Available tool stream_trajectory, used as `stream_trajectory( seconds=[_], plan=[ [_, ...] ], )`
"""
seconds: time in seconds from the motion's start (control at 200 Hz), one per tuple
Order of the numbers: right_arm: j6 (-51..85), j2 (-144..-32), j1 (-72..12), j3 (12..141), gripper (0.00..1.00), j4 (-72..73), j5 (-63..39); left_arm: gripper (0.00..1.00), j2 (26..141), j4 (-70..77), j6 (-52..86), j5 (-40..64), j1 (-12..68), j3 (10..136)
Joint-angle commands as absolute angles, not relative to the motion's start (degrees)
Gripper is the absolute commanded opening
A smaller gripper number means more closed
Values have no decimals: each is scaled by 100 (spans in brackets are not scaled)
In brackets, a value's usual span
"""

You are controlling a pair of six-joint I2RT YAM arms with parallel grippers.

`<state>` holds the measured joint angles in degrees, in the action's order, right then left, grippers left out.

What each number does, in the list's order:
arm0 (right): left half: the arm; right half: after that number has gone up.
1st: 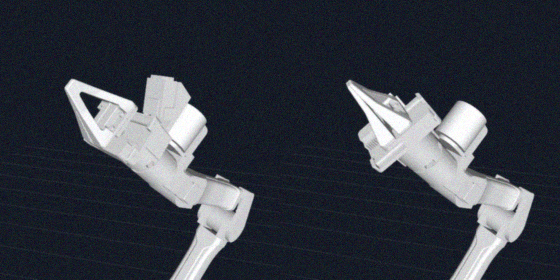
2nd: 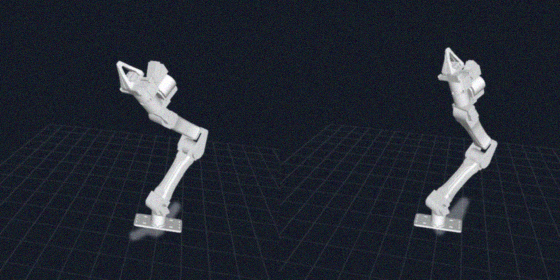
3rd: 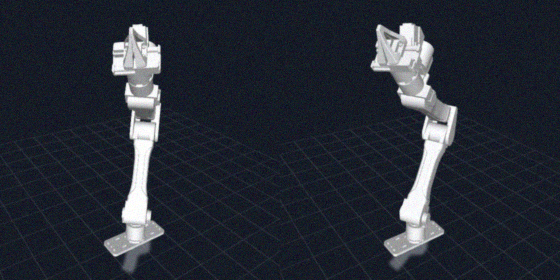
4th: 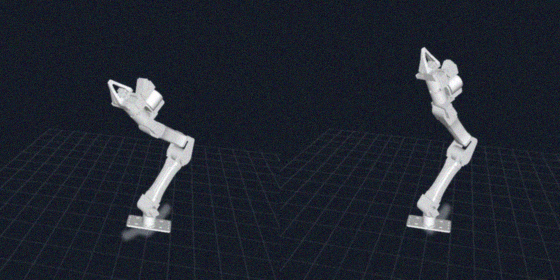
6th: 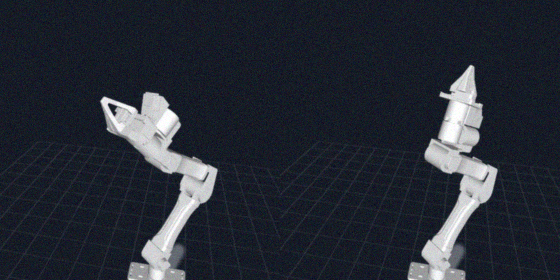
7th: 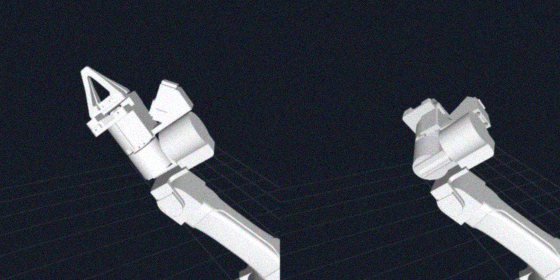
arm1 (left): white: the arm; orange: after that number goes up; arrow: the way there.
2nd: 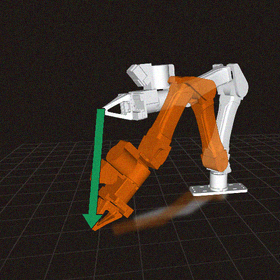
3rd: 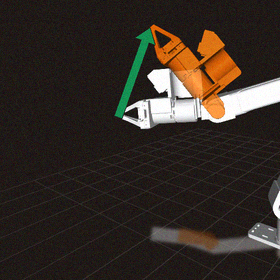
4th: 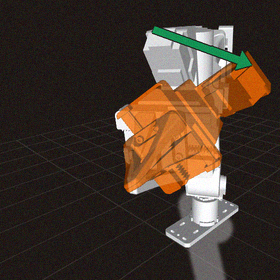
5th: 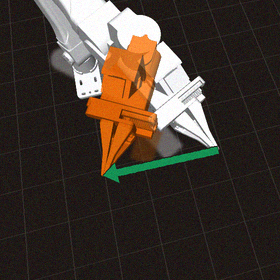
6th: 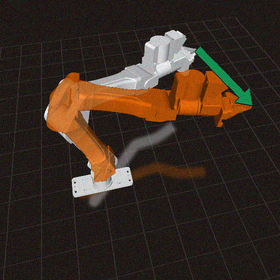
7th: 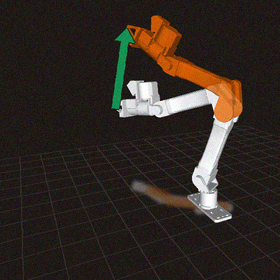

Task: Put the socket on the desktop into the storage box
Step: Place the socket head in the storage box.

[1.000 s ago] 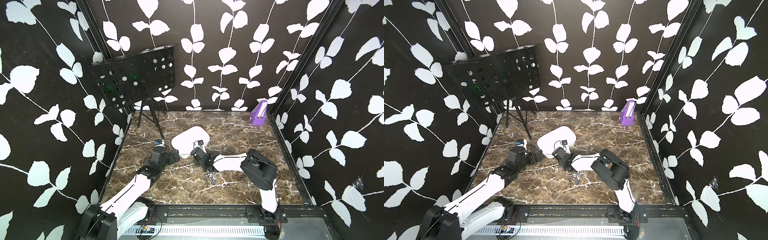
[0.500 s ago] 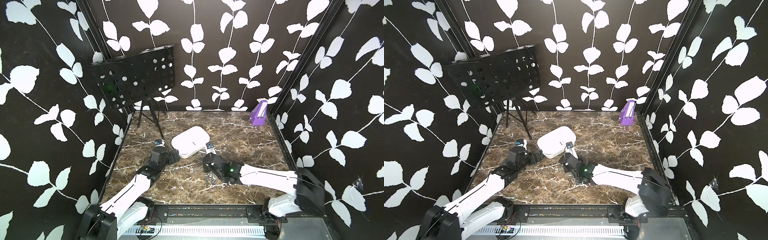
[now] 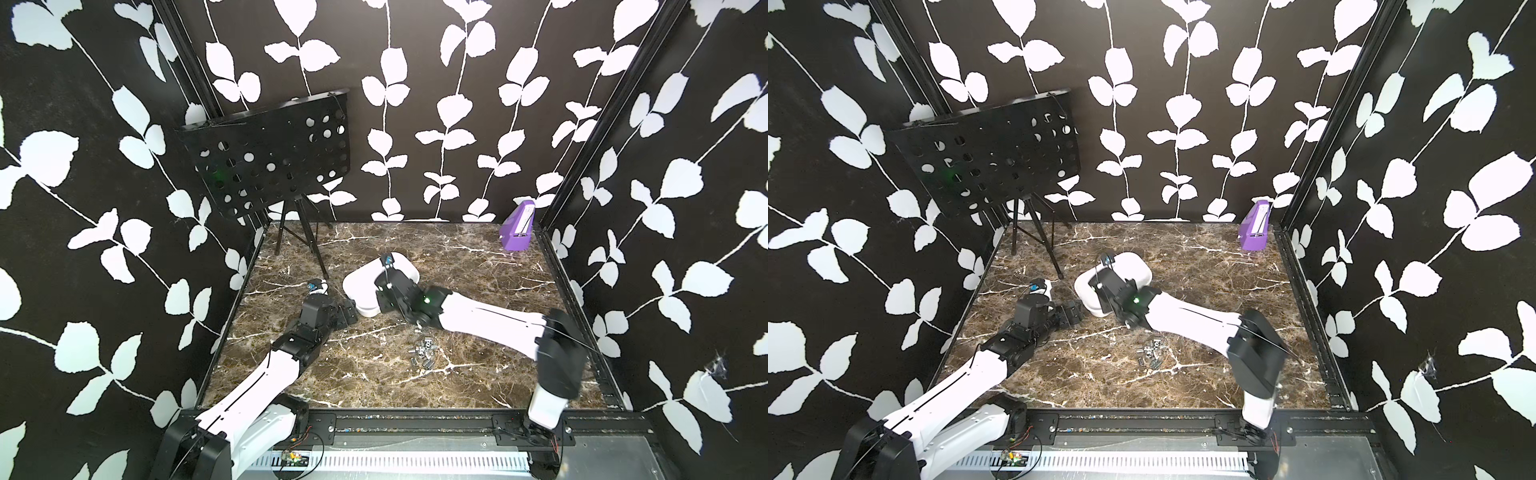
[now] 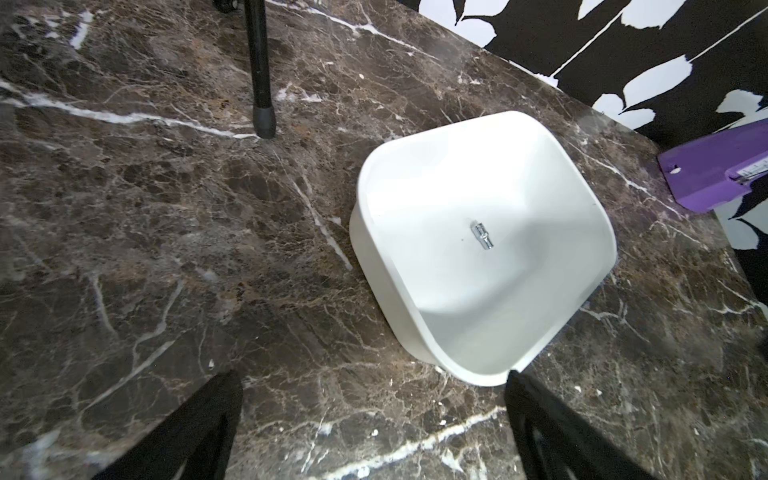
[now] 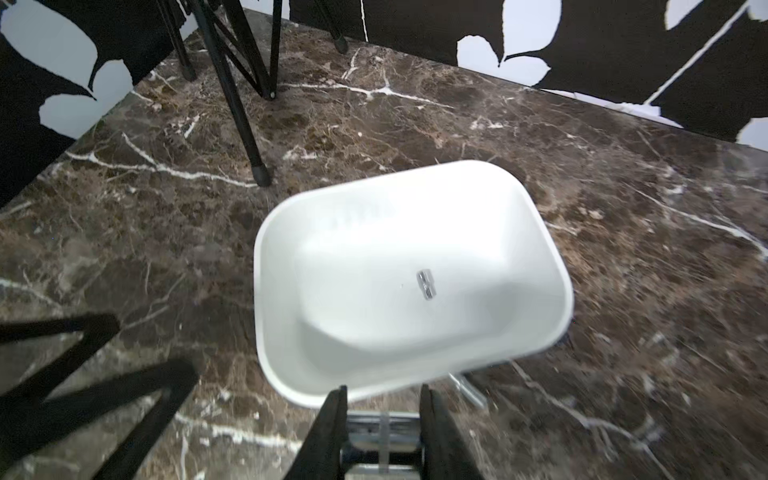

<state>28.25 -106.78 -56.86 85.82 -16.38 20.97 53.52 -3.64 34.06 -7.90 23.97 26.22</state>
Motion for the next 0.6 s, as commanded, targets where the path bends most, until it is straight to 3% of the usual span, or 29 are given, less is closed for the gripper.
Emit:
stream_trajectory(
  seconds=[0.0,0.225,0.595],
  plan=[
    [2894,-11476,-5335,9544,19,-1954,1501,99,5107,-393,3375,-1063,2408,2639],
    [2977,-12528,-5007,10576,20,-2380,1221,99,5265,-354,3357,-908,2408,2704],
    [2808,-12784,-4826,10796,28,-2785,1252,99,5430,-241,3349,-699,2413,2727]
  ],
)
